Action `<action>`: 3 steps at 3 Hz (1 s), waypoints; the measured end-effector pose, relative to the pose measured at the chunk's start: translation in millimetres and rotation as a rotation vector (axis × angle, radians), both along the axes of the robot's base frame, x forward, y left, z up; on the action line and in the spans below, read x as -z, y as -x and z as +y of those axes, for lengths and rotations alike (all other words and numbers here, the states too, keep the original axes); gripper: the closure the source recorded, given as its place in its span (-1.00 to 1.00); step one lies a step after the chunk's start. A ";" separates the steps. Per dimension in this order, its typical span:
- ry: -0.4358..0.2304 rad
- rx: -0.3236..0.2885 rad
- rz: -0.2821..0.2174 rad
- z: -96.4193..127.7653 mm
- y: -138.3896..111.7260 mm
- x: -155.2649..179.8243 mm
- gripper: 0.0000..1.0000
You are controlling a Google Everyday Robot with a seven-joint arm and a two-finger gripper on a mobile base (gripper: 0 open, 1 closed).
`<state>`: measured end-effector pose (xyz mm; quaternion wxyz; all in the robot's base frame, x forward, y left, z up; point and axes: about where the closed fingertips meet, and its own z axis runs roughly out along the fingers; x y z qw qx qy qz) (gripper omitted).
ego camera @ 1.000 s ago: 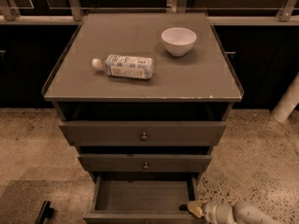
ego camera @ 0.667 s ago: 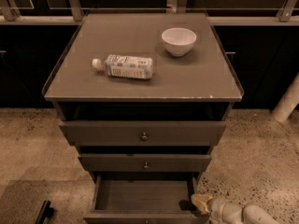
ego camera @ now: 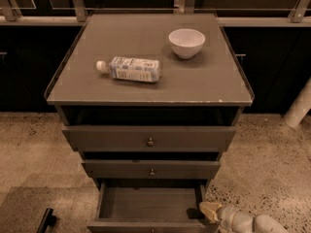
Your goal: Open bottom drawer
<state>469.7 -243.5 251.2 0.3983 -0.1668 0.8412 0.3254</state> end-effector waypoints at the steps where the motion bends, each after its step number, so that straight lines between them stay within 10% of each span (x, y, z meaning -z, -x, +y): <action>1: 0.000 0.000 0.000 0.0 0.0 0.0 -0.50; 2: 0.000 0.000 0.000 0.1 0.0 0.0 -1.00; 3: 0.000 0.000 0.000 0.1 0.0 0.0 -1.00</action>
Offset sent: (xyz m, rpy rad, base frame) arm 0.0000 0.0000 0.0000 0.0000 0.0000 0.0000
